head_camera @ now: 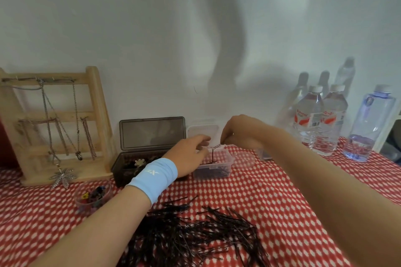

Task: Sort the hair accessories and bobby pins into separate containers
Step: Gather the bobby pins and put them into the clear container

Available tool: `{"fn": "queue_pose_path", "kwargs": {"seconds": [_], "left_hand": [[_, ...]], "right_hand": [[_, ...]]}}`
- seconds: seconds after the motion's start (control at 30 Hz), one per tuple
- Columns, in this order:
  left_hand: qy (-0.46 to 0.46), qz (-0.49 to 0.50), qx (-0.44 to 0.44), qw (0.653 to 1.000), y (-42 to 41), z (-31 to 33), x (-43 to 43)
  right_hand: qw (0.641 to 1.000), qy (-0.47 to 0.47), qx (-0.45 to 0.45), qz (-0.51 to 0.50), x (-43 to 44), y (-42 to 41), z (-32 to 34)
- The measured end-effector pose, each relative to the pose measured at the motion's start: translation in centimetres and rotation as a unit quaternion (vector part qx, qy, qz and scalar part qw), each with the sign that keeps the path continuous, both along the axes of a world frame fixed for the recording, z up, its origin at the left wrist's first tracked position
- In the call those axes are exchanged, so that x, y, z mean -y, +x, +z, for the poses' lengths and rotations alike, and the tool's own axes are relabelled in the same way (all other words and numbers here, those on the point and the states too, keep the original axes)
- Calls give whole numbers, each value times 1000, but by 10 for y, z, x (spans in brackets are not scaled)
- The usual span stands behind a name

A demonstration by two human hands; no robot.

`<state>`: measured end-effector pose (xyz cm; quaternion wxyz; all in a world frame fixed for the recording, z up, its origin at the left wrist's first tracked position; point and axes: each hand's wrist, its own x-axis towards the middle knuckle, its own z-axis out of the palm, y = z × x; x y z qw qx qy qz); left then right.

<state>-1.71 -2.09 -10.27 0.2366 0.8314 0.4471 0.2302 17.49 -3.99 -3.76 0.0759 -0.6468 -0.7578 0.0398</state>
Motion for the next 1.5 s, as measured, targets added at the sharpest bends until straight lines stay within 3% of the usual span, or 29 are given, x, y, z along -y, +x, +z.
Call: {"fn": "queue_pose_path", "kwargs": {"seconds": [0.13,0.2,0.37,0.47,0.53,0.63,0.73,0.8,0.87,1.07,1.2,1.27,1.33,1.4,1.5], "left_hand": [[-1,17,22,1000,2,5,-4],[-43,30,95,994,4,8,-4],[-147,70,338,927,7,18,6],[-163,97,408,893,10,19,9],[-153,106,415,891,11,17,7],[-88,125,331,931,6,15,4],[32,92,82,992,-5,13,1],[70,56,-68,994,-12,12,4],[110,40,-160,980,-15,8,6],[106,12,-103,989,-25,12,29],[97,-32,-129,986,-29,9,54],[118,-53,-163,978,-29,5,65],[65,-83,-198,975,-28,-1,77],[-6,-114,-262,958,-25,-9,89],[-20,-147,-307,940,-19,-19,104]], "right_hand": [[993,31,-110,5,2,0,-5],[983,53,-177,-3,4,-1,-7],[954,37,-297,-11,8,-8,-19],[916,-6,-402,-6,11,-16,-26],[896,-32,-443,0,14,-20,-27],[911,-28,-412,-6,12,-18,-29],[963,3,-271,-11,9,-16,-34],[987,-19,-158,-9,10,-18,-39],[995,-38,-88,-2,11,-21,-42],[989,9,-148,-1,36,-26,-25],[987,-148,-67,5,65,-35,-14],[963,-269,-12,-7,79,-40,-18],[932,-359,32,-46,94,-44,-22],[911,-401,77,-63,109,-49,-24],[905,-396,143,-61,122,-55,-26]]}}
